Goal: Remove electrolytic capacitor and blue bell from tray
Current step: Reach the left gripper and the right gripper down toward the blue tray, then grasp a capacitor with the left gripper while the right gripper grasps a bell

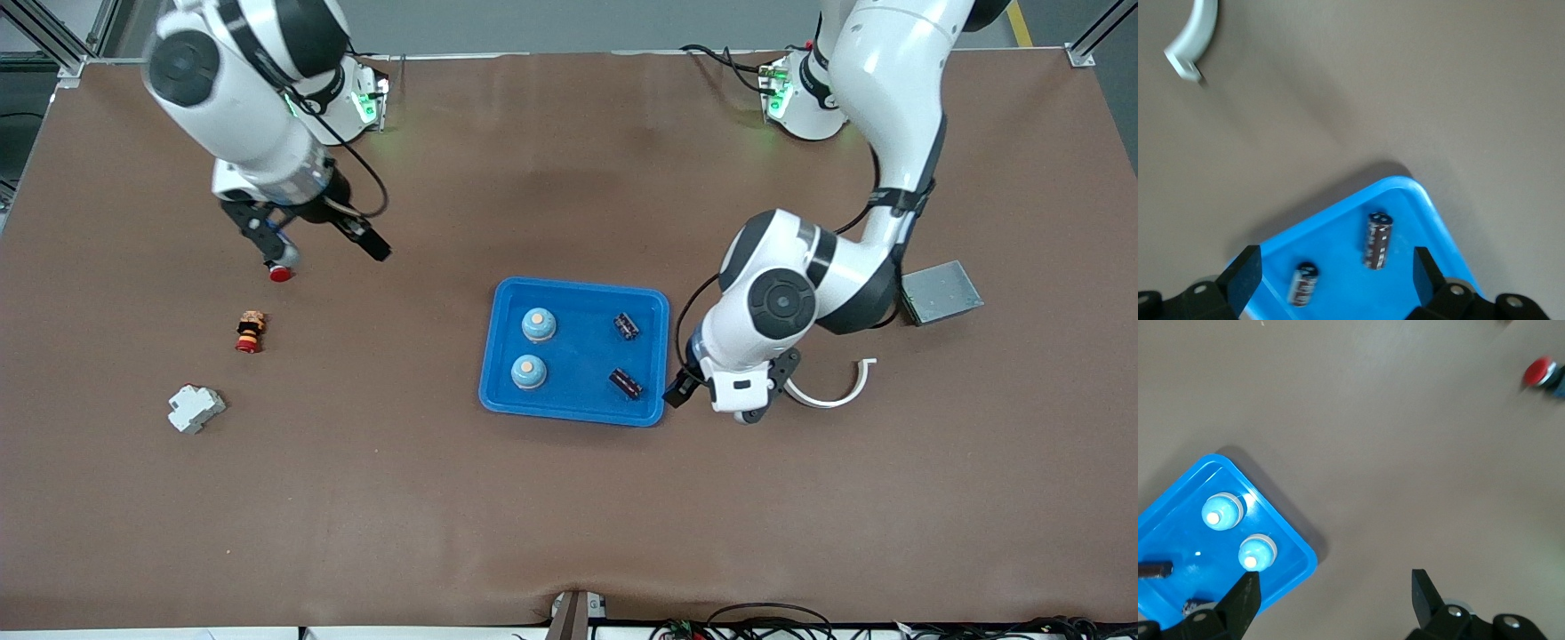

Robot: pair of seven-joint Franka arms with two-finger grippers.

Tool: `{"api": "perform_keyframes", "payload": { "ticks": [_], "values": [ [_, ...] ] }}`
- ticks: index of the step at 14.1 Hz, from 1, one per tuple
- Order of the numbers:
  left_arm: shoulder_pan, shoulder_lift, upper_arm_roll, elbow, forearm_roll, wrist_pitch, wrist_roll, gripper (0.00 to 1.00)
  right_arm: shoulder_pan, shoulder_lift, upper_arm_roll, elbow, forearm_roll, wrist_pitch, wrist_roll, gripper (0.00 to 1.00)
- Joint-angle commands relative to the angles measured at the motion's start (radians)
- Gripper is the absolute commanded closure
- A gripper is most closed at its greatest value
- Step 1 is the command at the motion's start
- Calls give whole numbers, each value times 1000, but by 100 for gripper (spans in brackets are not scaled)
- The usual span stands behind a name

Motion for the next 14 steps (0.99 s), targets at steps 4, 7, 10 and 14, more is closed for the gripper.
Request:
{"api": "perform_keyframes", "payload": {
  "ticks": [4, 7, 10, 14],
  "values": [
    [-79, 105, 14, 32, 28, 169, -151, 0, 92, 238, -11, 87, -1, 205, 247, 0],
    [-110, 165, 17, 32, 62, 272, -151, 0, 129, 382, -14, 202, -10, 208, 340, 0],
    [-115, 186, 17, 30, 62, 309, -148, 0, 138, 479, -16, 278, -37, 245, 415, 0],
    [-115, 205, 19, 30, 63, 311, -143, 0, 141, 571, -16, 319, -37, 317, 443, 0]
  ]
}}
